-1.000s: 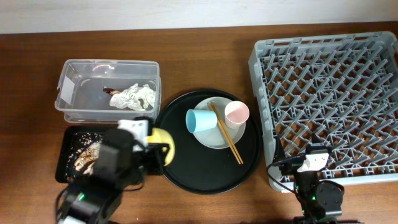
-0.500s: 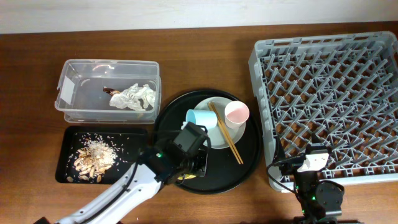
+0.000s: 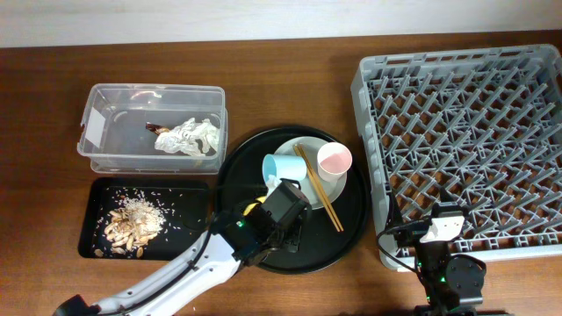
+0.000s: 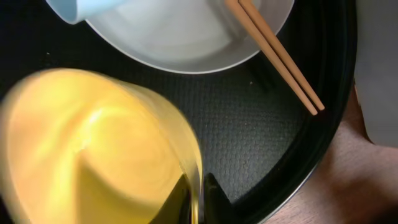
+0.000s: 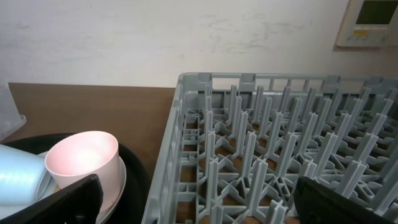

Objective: Sort waste into correct bins and load items into the dishwasher rack
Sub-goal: 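Return the empty yellow bowl to the round tray and release it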

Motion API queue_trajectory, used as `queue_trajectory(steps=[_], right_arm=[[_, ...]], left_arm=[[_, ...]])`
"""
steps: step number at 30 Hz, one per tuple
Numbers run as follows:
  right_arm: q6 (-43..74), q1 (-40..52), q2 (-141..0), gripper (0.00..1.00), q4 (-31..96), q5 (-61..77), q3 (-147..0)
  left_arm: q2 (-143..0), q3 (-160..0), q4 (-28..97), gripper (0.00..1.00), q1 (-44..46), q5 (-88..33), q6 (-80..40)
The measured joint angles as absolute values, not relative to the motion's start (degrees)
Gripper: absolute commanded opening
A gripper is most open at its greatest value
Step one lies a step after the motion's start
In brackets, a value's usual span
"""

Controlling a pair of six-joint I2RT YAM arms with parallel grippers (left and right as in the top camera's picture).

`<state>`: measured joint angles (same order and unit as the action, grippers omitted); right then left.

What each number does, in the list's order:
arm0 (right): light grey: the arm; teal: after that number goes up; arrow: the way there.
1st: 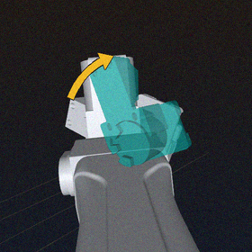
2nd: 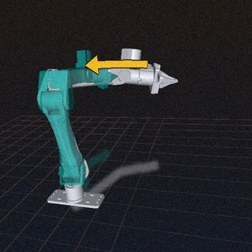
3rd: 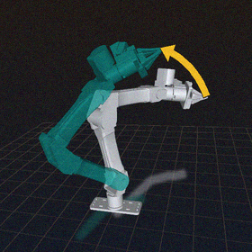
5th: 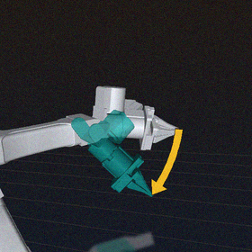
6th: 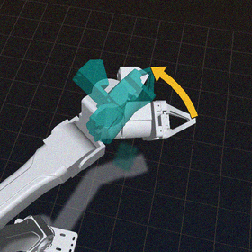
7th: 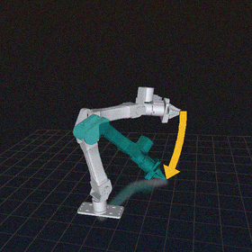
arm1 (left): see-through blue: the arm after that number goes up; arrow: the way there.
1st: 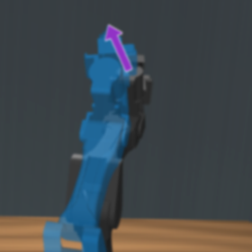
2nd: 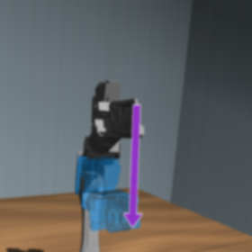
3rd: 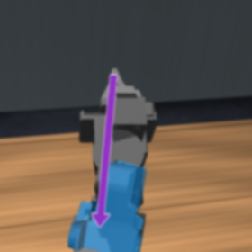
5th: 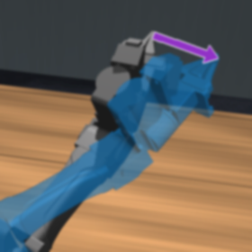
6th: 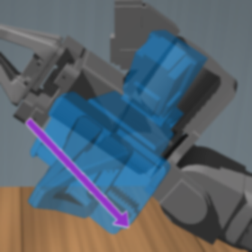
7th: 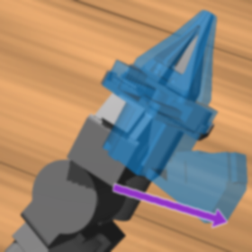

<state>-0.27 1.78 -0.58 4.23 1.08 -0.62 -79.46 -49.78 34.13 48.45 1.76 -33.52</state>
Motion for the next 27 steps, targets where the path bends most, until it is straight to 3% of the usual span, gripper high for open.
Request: queue_trajectory(steps=[2,12,17,19,27], right_arm=[[-0.2,1.8,-0.6,0.99,4.2,1.1,-0.6],[-0.3,1.8,-0.6,0.99,4.2,1.1,-0.6],[-0.3,1.8,-0.6,0.99,4.2,1.1,-0.6],[-0.3,1.8,-0.6,0.99,4.2,1.1,-0.6],[-0.2,1.8,-0.6,0.99,4.2,1.1,-0.6]], left_arm=[[-79.5,-49.8,34.1,0.13,48.4,2.0,-33.6],[-79.5,-49.8,30.9,0.34,48.4,2.0,-34.0],[-79.5,-51.6,30.8,0.36,48.4,2.2,-33.8],[-79.7,-54.1,30.9,0.43,48.4,3.6,-32.8],[-79.7,-57.1,30.6,0.45,43.8,13.0,-29.6]])
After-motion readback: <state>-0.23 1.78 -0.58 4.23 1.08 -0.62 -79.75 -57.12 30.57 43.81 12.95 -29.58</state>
